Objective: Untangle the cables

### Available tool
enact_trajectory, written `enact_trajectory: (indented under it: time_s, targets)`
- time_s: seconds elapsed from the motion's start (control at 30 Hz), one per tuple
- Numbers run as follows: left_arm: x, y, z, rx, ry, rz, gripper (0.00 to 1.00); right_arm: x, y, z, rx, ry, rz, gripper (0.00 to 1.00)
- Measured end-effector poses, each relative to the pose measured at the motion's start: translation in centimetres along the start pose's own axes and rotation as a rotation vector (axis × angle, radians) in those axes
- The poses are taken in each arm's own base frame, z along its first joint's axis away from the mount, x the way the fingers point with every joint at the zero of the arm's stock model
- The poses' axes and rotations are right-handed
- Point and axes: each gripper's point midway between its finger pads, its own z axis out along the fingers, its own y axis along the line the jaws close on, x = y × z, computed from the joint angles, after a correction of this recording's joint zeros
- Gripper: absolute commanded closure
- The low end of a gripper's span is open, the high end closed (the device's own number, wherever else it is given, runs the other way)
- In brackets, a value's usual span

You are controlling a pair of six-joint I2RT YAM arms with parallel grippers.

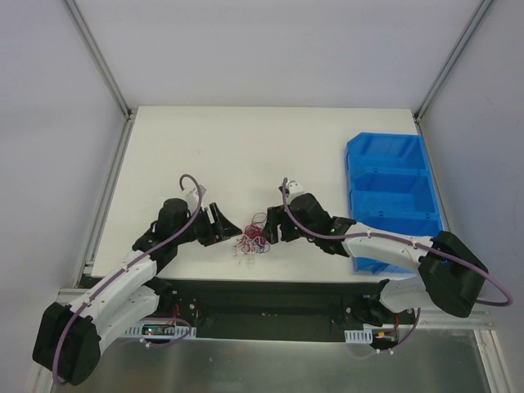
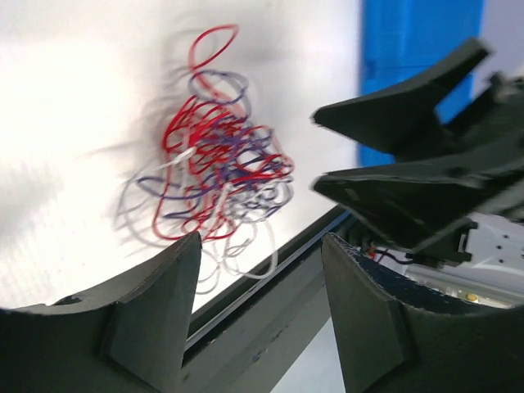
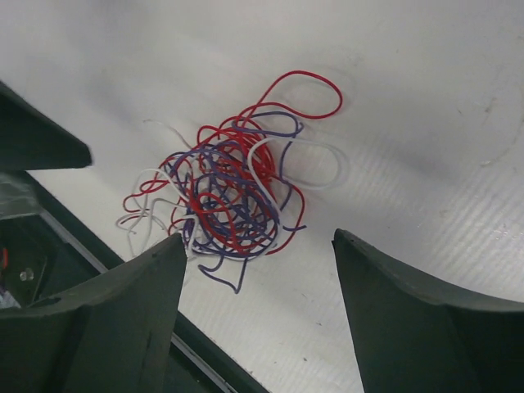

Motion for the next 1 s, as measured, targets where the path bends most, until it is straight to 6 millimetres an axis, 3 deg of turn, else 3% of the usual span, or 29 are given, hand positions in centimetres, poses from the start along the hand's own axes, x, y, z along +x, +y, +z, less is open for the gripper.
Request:
enact_trajectory:
  time_s: [0.13,0.3,0.47,0.73,1.0]
  targets:
    - [1.5,2.5,0.8,-0.068,0.06,-0.043,0.46,-0.4,1.3,0.0,-0.06,-0.006,0.005,0.37]
    - [2.8,4.4,1.7,-0.096,0.101,-0.075,0.66,0.3,2.7,0.8,-0.126,0.019,0.007,0.55]
    - [3.1,5.0,2.5,-0.098,0.122,-0.088,0.71,1.8,3.4,1.7,-0.159,0.071,0.018,0.49]
    - [2.7,4.7,3.1,-0.073,0.123,-0.077,0.57,2.4,4.0,1.9,-0.179,0.087,0.02,0.46]
    - [2.2,3.9,3.2,-0.045,0.111,-0.061,0.67,2.3,4.1,2.0,-0.181,0.082,0.022,0.46]
